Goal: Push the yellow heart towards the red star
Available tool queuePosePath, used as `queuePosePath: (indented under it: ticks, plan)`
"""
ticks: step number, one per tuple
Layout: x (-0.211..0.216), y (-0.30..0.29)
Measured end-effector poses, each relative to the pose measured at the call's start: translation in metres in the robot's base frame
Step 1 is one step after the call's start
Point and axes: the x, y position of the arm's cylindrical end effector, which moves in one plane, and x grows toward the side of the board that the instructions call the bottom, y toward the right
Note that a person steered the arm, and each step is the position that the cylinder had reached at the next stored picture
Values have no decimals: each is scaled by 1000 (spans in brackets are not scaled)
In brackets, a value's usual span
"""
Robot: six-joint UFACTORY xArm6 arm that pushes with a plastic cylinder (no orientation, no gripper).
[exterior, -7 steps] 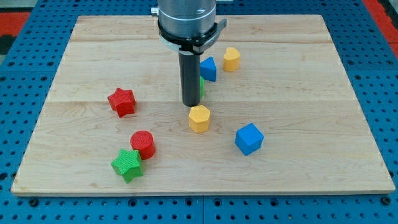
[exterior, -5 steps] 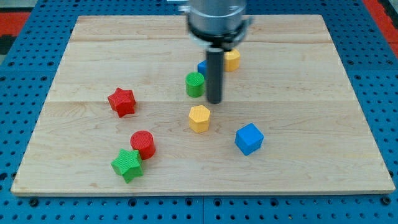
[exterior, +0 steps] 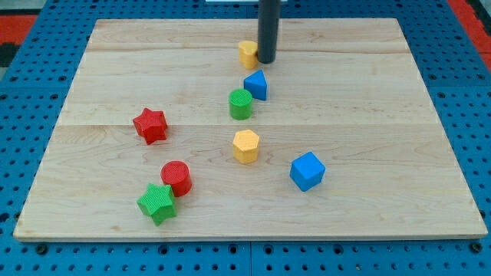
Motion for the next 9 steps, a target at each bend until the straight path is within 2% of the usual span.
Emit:
queuePosePath:
  ticks: [1, 2, 3, 4, 5, 6, 9]
  plan:
    - [-42, -1]
    - [-39, -21]
    - [-2, -67]
    - [-2, -74]
    - [-30, -50]
    - [-13, -33]
    - [75, -108]
